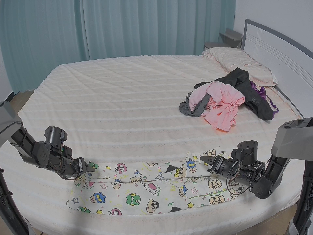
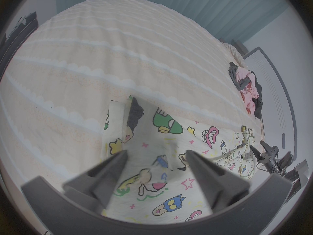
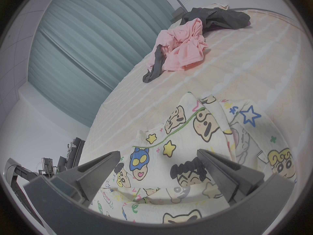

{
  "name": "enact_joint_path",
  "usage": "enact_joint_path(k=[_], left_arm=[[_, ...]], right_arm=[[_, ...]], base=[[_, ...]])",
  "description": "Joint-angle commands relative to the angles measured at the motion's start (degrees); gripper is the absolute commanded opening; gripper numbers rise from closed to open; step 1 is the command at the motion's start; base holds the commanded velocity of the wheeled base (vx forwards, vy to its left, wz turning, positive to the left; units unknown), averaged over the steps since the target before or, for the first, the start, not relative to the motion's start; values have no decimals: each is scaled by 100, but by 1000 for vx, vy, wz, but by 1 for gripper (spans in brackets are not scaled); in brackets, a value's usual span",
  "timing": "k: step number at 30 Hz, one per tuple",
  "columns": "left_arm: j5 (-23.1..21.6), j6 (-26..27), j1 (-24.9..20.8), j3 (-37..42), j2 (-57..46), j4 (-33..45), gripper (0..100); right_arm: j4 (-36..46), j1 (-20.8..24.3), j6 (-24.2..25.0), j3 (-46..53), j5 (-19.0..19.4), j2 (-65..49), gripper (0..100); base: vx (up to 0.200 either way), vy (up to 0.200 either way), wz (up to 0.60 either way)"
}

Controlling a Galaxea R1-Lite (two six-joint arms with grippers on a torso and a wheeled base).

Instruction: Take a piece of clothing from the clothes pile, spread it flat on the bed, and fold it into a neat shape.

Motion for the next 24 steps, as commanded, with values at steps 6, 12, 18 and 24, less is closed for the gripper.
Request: enact_joint_path(k=[6,12,18,24], left_arm=[[10,-27,54,99,-199,16,0],[1,-36,124,204,-497,7,0],[-87,-45,229,222,-752,-19,0],[-192,-36,229,398,-744,-301,0]], right_arm=[[0,3,1,-1,6,18,100],[-9,3,1,-1,6,18,100],[0,3,1,-36,-3,9,100],[0,3,-8,-80,-3,-44,100]], base=[[0,0,0],[0,0,0],[0,0,0],[0,0,0]])
